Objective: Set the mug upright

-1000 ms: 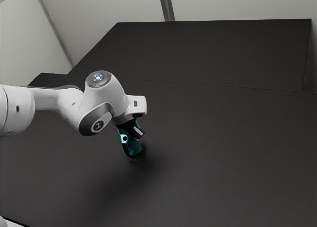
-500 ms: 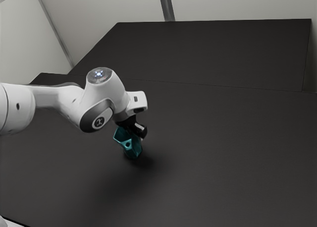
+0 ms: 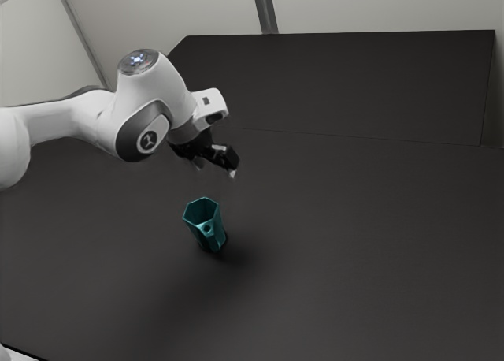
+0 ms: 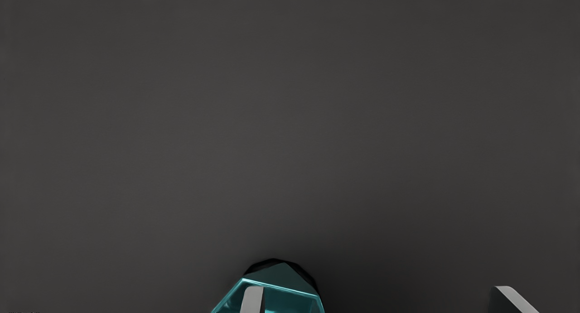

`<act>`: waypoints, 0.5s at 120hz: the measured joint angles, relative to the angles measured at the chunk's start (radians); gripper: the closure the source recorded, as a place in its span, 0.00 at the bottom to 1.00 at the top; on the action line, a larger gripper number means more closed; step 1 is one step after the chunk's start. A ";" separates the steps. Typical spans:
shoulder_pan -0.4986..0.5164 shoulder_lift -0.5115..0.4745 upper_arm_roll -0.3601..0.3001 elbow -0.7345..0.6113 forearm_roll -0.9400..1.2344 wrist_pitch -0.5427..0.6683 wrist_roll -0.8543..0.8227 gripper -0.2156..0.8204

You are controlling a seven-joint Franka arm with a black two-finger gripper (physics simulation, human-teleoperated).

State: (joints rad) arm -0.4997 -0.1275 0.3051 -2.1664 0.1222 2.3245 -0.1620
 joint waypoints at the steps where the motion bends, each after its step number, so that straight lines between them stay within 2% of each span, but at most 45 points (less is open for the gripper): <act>1: 0.014 0.000 -0.010 0.009 -0.005 -0.009 0.003 0.27; 7: 0.082 0.008 -0.056 0.079 -0.042 -0.064 0.025 0.26; 17: 0.161 0.048 -0.084 0.218 -0.098 -0.166 0.070 0.24; 26: 0.197 0.127 -0.078 0.385 -0.124 -0.271 0.118 0.23; 37: 0.219 0.160 -0.062 0.480 -0.142 -0.368 0.173 0.22; 41: 0.258 0.172 -0.088 0.510 -0.148 -0.400 0.191 0.22; 49: 0.376 0.194 -0.187 0.569 -0.156 -0.463 0.224 0.22; 60: 0.424 0.198 -0.227 0.594 -0.161 -0.522 0.265 0.21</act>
State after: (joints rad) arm -0.0762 0.0706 0.0777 -1.5728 -0.0387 1.8025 0.1026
